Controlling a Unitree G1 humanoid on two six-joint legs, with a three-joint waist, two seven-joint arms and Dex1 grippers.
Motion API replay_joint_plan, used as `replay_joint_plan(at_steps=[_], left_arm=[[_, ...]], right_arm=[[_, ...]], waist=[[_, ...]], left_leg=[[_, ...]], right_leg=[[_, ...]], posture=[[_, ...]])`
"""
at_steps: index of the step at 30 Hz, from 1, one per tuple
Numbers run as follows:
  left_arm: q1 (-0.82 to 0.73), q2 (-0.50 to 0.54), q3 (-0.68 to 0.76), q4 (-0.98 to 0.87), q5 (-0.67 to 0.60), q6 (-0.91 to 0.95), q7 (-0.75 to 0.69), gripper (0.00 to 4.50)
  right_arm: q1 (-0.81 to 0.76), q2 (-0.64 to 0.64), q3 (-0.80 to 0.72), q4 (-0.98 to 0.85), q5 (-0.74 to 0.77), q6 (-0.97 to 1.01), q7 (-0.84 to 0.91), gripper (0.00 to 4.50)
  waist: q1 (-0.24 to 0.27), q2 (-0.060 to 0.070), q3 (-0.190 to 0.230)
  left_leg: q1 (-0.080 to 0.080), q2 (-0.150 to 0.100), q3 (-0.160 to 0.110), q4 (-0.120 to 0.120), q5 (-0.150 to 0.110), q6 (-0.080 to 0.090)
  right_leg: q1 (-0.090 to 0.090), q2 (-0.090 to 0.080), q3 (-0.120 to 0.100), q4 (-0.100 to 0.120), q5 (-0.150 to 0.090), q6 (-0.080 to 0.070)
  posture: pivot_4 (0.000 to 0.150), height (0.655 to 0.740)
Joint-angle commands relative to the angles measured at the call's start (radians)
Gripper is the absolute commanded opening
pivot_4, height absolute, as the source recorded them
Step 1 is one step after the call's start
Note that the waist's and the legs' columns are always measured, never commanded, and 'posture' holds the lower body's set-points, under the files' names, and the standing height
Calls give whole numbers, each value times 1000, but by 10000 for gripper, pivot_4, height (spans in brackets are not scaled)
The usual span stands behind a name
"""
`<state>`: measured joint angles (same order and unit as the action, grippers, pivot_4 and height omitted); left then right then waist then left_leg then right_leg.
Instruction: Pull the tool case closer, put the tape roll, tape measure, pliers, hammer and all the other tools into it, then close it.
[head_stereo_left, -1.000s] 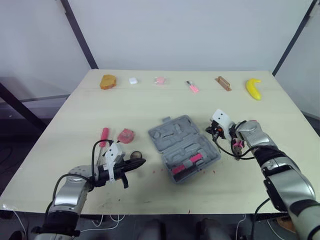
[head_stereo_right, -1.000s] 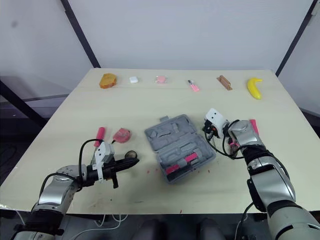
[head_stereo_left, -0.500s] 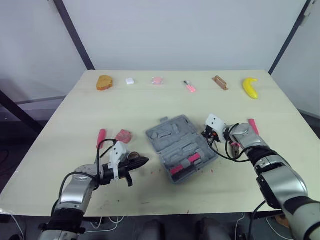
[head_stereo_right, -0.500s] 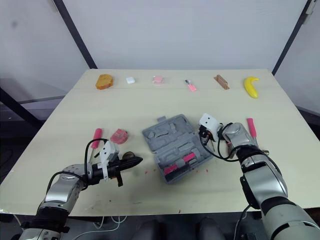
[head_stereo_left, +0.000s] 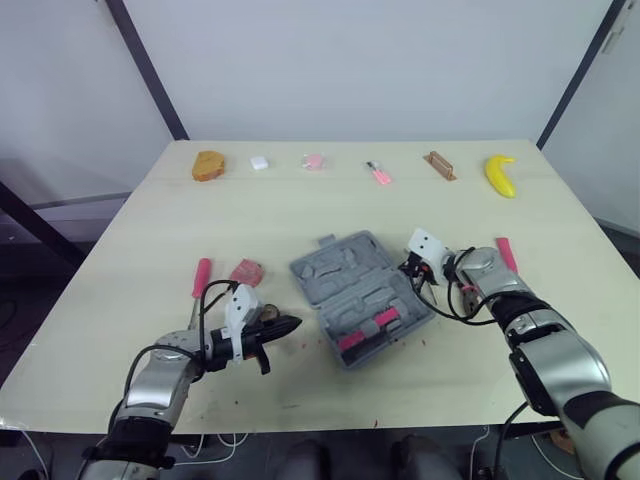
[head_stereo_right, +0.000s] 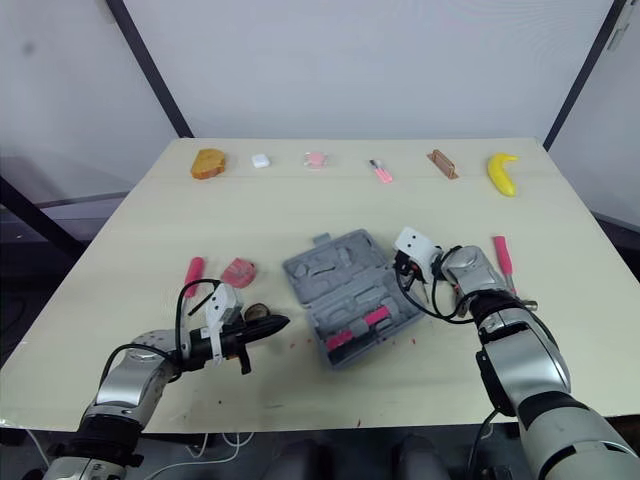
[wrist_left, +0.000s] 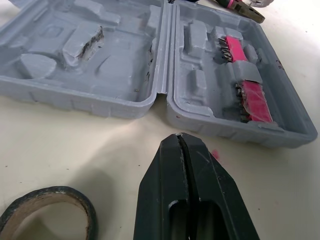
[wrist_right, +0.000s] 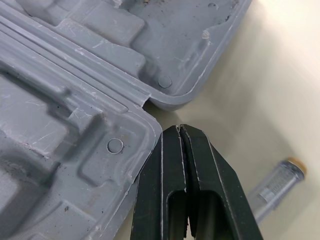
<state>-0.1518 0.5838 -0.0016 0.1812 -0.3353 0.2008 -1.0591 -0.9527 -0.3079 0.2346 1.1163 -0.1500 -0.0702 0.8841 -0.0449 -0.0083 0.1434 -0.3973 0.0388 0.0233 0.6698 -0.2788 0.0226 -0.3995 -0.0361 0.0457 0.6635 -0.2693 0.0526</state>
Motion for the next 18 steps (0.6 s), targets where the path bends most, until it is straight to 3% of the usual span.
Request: replay_joint_plan(at_steps=[1,18], left_arm=[[-2,5,6,-25,4,-1,6,0],[-61,-12,-9,70,19,35,14,0]], right_arm=[[-20,11,-5,-12,4,-17,42,607],[0,15,-4,-33,3,-13,86,607]], waist=[[0,0,0],[0,0,0]], left_leg=[[0,0,0,0,0,0],[0,0,0,0,0,0]], right_leg=[[0,0,0,0,0,0],[0,0,0,0,0,0]], posture=[[1500,7400],[1500,7400]])
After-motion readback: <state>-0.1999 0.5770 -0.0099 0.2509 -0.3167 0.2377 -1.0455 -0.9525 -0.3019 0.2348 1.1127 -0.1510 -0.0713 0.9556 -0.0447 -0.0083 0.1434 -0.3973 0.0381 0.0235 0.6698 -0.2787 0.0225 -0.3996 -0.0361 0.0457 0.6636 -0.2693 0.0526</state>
